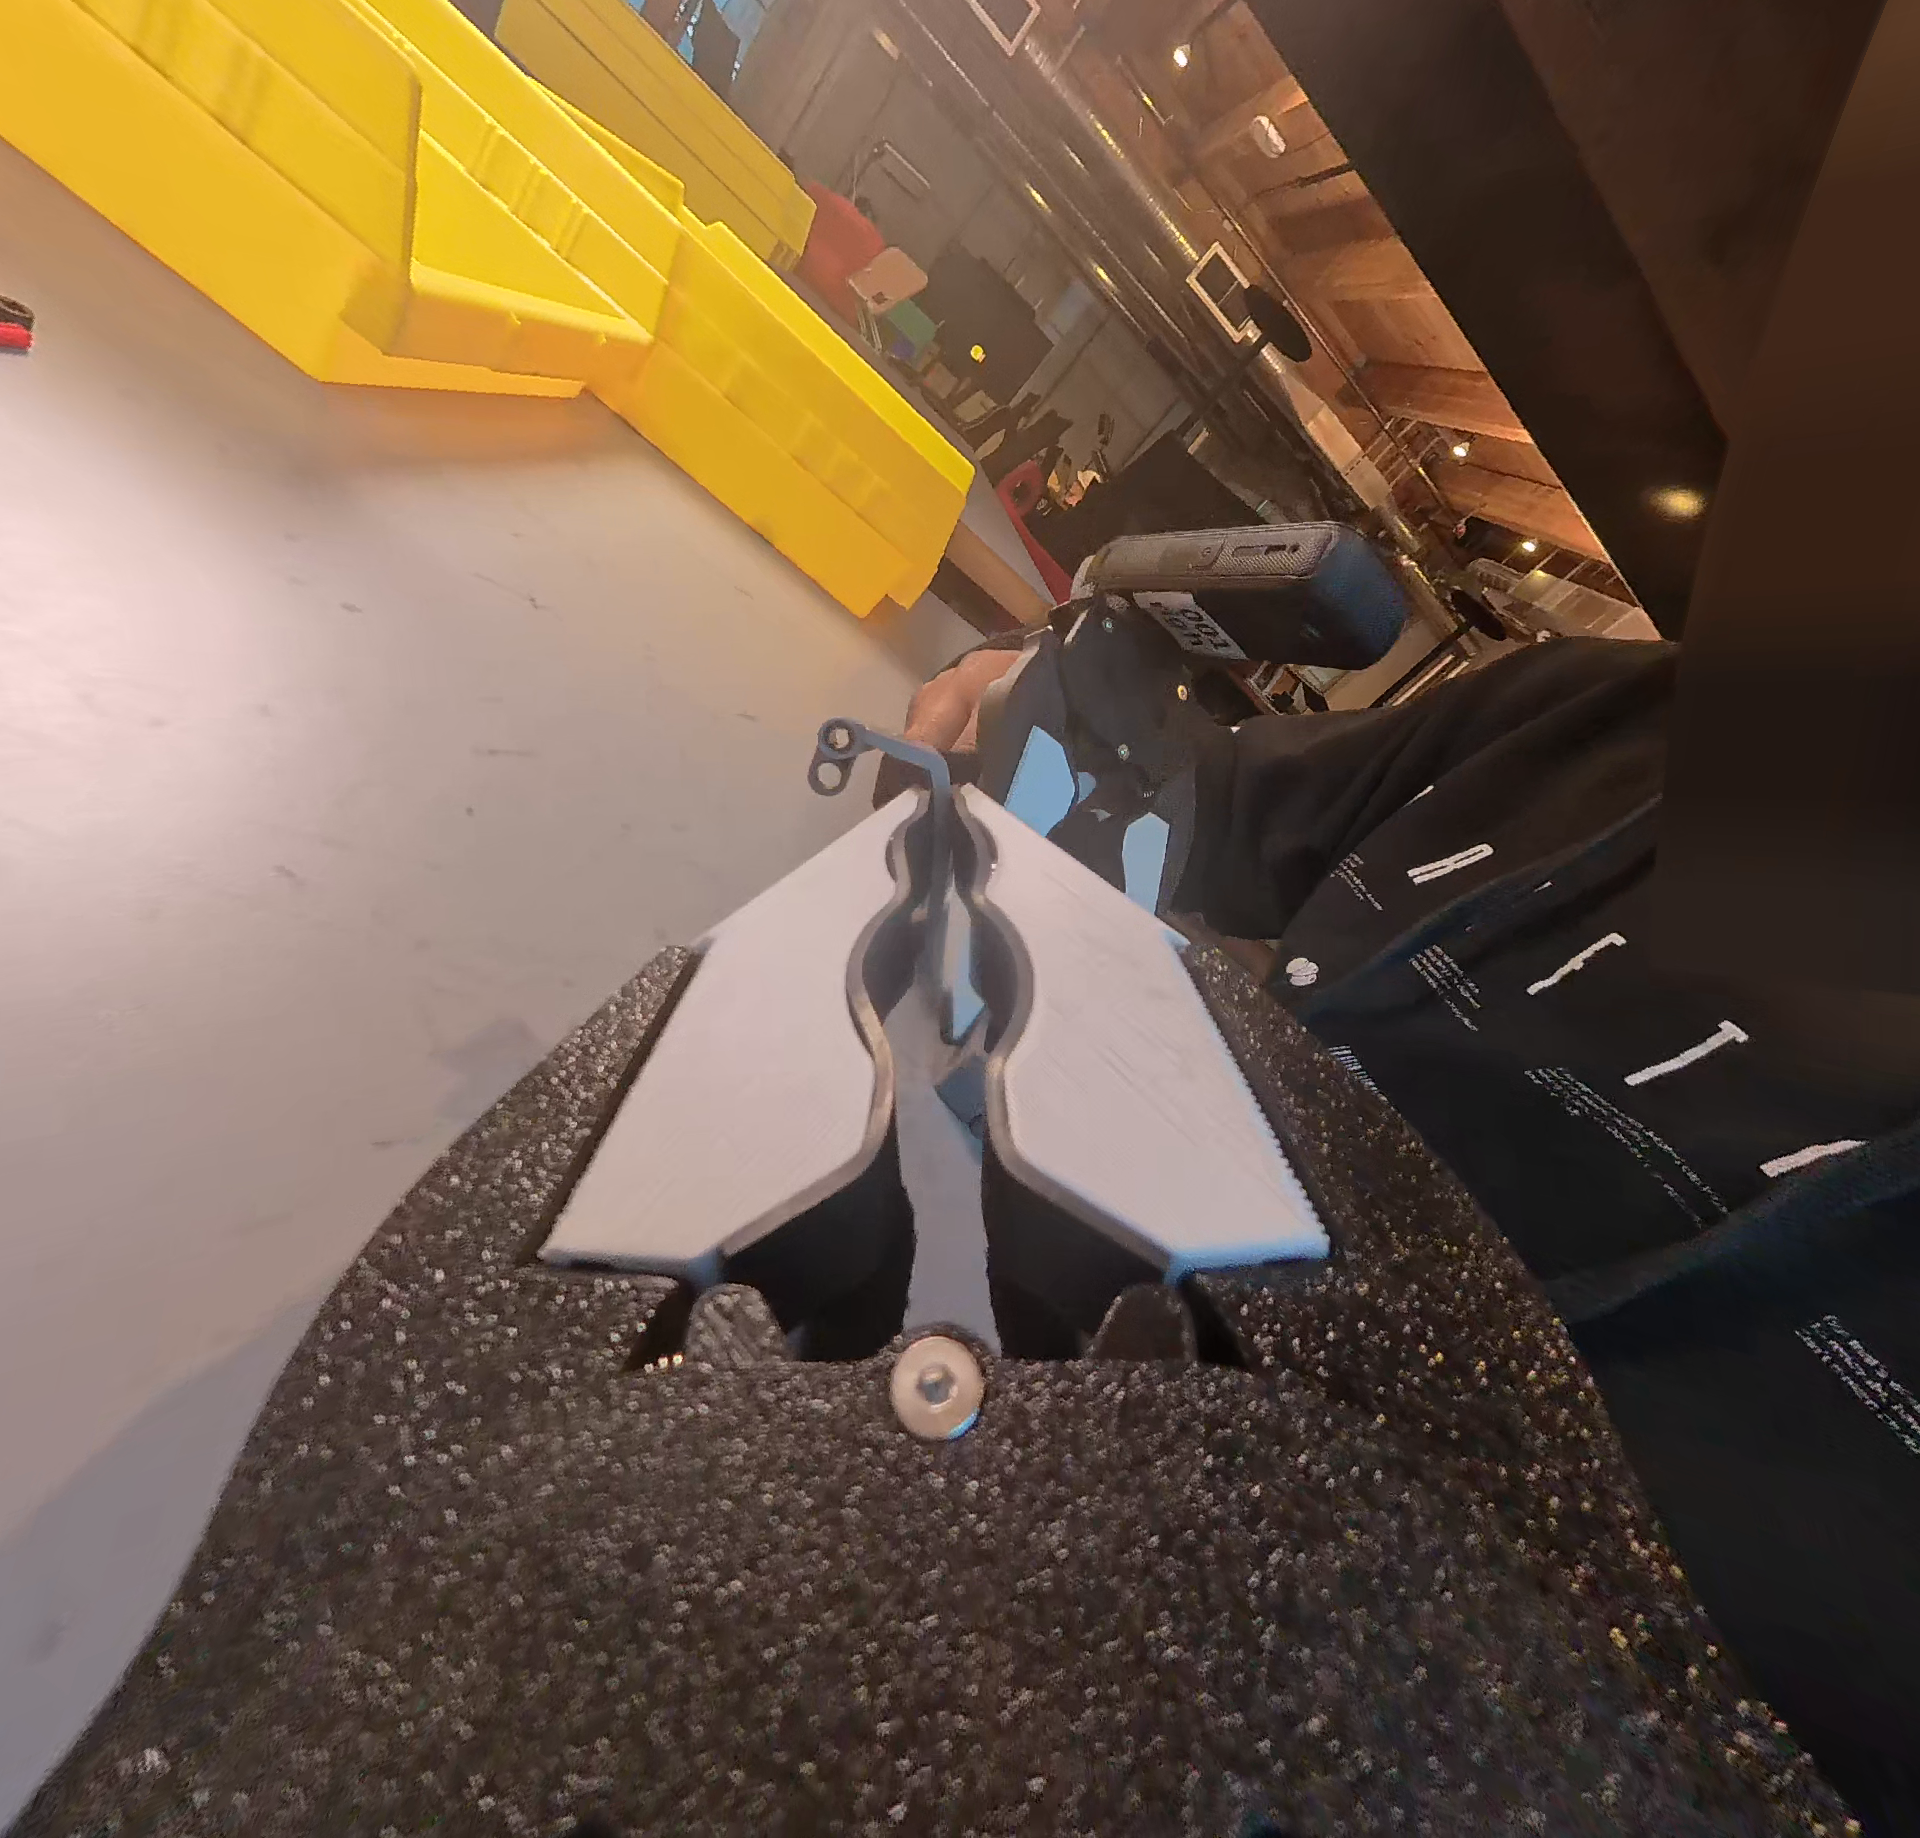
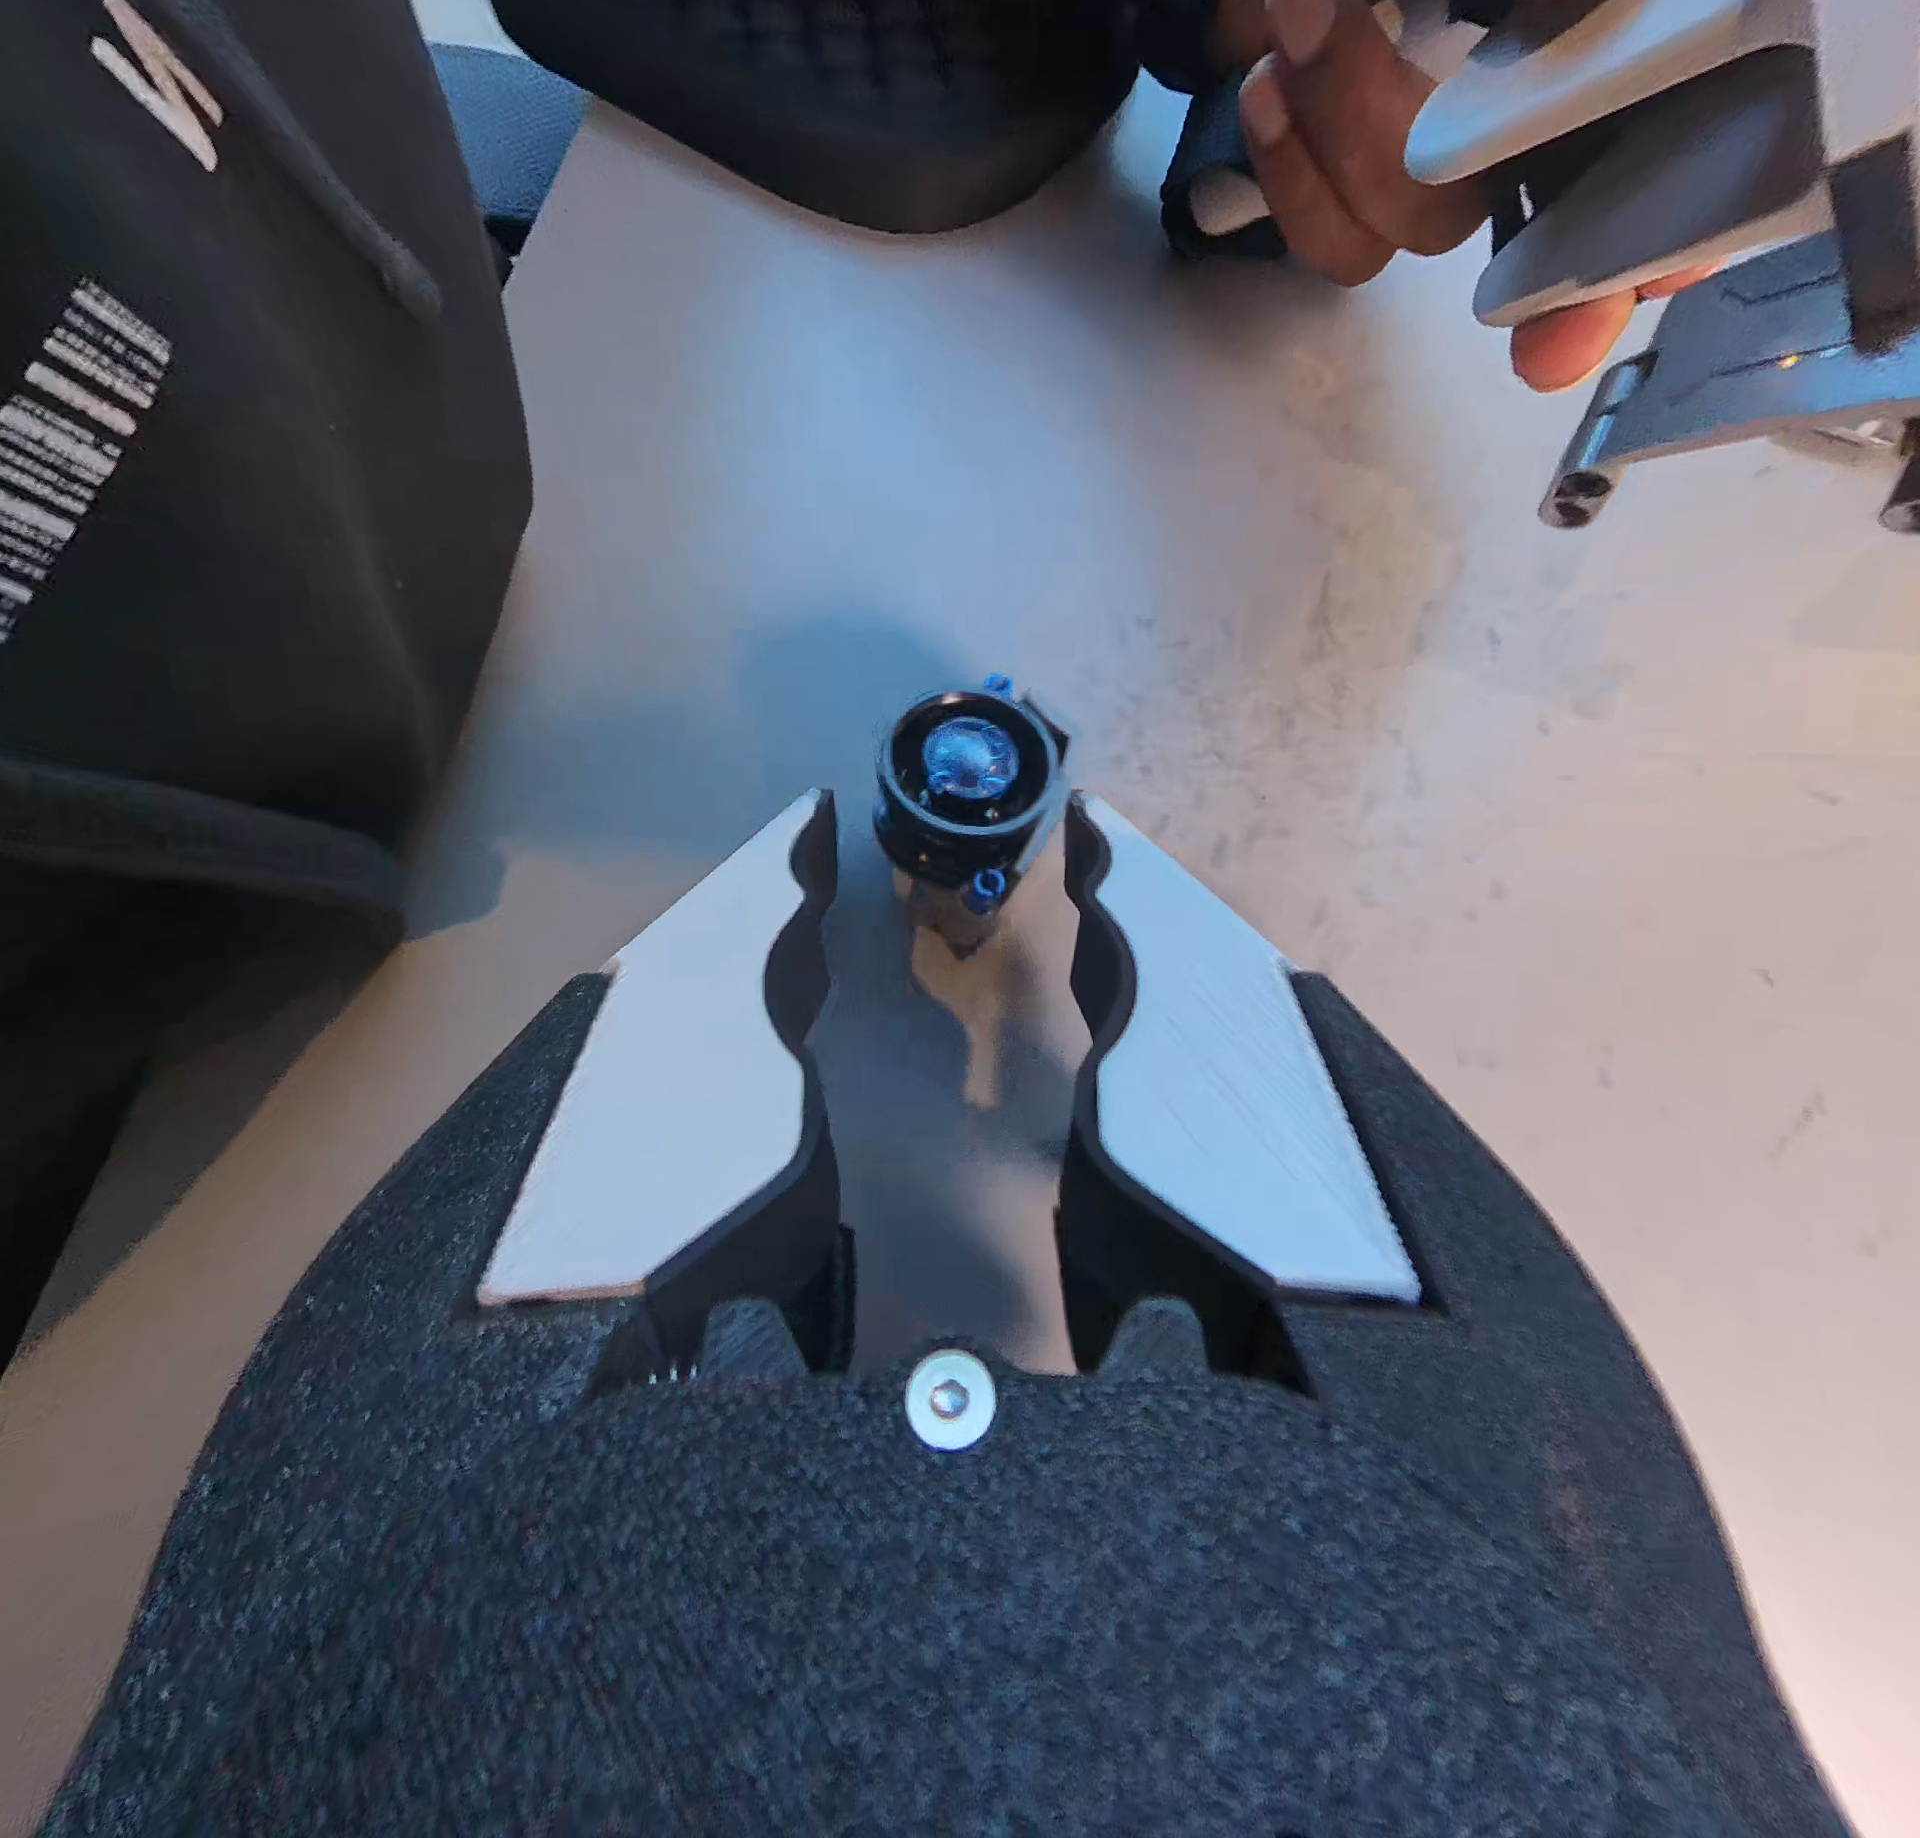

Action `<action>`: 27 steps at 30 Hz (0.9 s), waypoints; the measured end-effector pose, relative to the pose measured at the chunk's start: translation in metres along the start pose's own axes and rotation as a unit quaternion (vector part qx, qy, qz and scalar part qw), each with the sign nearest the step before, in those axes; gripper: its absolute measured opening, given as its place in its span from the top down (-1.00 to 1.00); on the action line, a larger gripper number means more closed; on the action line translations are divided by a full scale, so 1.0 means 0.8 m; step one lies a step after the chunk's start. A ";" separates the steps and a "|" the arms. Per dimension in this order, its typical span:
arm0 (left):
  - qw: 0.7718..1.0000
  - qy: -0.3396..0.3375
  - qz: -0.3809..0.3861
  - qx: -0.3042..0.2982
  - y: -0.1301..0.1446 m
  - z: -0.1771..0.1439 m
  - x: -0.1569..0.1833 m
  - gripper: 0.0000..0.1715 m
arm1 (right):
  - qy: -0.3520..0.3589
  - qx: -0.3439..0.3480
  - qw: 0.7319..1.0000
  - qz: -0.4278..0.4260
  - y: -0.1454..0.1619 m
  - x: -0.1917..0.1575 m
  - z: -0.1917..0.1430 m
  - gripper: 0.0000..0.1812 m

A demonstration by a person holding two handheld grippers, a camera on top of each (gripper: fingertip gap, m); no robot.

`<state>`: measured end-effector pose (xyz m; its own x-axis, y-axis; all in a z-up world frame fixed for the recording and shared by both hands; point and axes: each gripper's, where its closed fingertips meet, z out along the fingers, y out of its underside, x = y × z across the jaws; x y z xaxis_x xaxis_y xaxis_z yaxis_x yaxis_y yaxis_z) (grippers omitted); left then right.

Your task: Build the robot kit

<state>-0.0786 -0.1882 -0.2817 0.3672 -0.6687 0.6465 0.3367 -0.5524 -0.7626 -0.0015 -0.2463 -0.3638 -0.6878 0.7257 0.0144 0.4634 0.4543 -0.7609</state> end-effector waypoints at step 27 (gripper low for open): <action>1.000 -0.011 0.023 -0.007 0.003 0.000 0.003 1.00 | 0.157 -0.032 0.978 0.136 0.038 0.080 -0.035 0.64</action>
<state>-0.0769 -0.1908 -0.2820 0.4019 -0.6827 0.6102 0.3070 -0.5274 -0.7922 -0.0159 -0.1714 -0.3681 -0.3333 0.9425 0.0228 0.6461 0.2459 -0.7225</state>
